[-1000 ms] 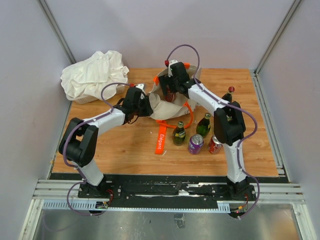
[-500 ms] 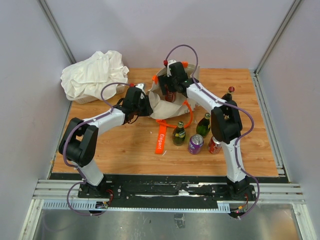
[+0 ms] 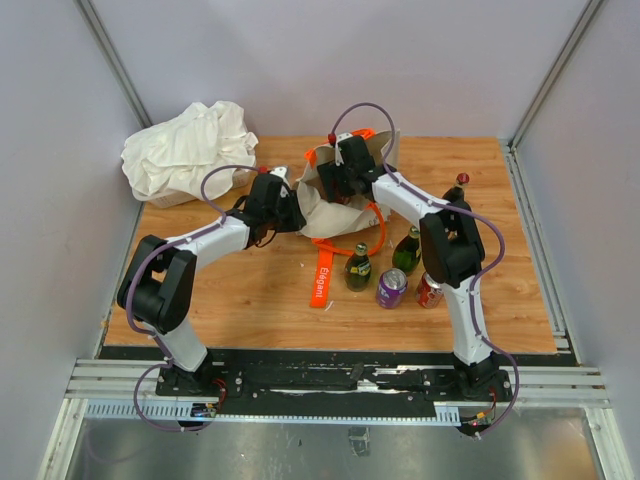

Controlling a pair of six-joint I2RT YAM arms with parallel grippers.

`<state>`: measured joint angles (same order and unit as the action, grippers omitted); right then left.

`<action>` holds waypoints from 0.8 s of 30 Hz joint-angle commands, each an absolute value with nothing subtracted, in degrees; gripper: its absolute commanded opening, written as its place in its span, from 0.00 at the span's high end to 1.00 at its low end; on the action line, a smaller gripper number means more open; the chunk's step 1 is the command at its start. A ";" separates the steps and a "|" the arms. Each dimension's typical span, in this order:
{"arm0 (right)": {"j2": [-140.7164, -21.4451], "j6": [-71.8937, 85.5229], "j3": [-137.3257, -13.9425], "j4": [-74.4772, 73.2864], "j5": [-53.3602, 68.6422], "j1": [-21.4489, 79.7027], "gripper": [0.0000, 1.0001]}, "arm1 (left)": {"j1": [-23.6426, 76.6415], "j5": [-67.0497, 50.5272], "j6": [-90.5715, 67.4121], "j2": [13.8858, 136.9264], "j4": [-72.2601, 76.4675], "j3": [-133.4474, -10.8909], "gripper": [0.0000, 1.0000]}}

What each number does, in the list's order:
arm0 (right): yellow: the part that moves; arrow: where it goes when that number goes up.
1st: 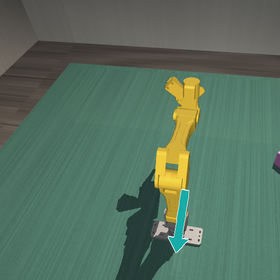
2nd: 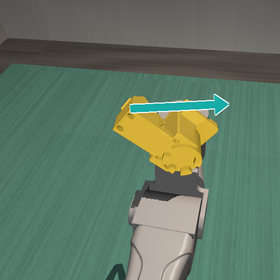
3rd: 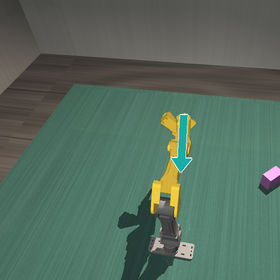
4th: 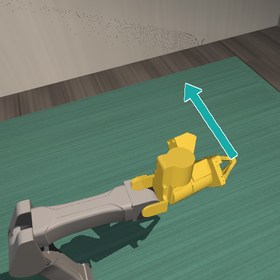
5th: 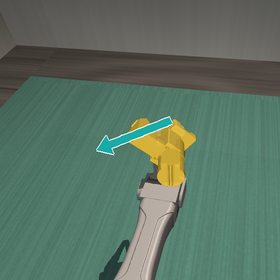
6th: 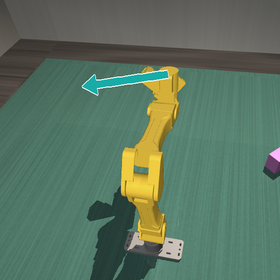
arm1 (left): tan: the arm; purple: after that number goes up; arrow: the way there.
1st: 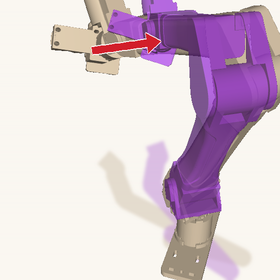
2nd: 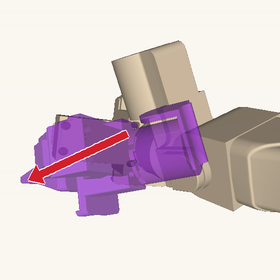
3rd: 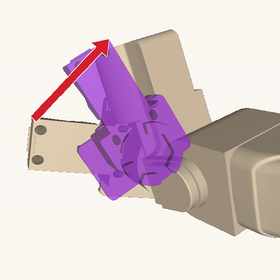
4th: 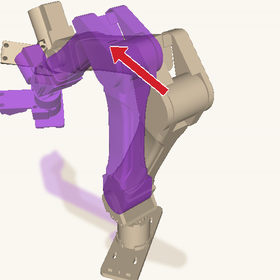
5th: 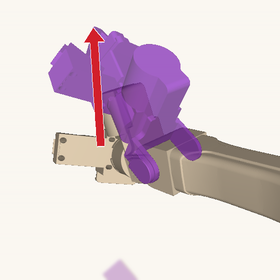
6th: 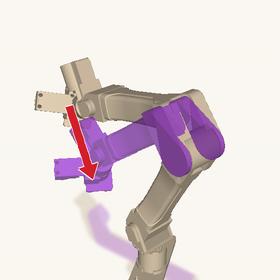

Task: Take the beverage out of the canvas bag

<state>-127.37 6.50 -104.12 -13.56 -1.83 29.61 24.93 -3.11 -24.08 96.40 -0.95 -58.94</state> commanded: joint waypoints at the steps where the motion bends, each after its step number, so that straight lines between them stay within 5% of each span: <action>1: -127.29 5.15 -103.70 -14.43 -2.82 28.85 0.05 | 24.44 -3.24 -24.15 98.01 -4.89 -58.98 0.68; 7: -127.23 3.12 -105.01 -12.66 -3.29 28.83 0.13 | 24.43 -3.17 -24.41 98.26 -4.92 -59.27 0.68; 16: -126.95 0.55 -104.68 -10.78 -0.58 28.75 0.71 | 24.35 -3.60 -24.64 98.90 -4.57 -59.89 0.70; 19: -124.57 -0.27 -103.00 -8.75 2.53 28.77 0.98 | 24.05 -3.98 -24.93 98.89 -3.94 -60.02 0.74; 24: -118.14 -1.93 -100.17 -5.58 6.94 28.82 0.99 | 22.56 -5.25 -25.82 99.15 -2.20 -60.60 0.95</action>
<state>-125.71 0.86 -101.60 -10.22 1.30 29.58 24.25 -4.10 -25.54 97.23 -0.93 -59.46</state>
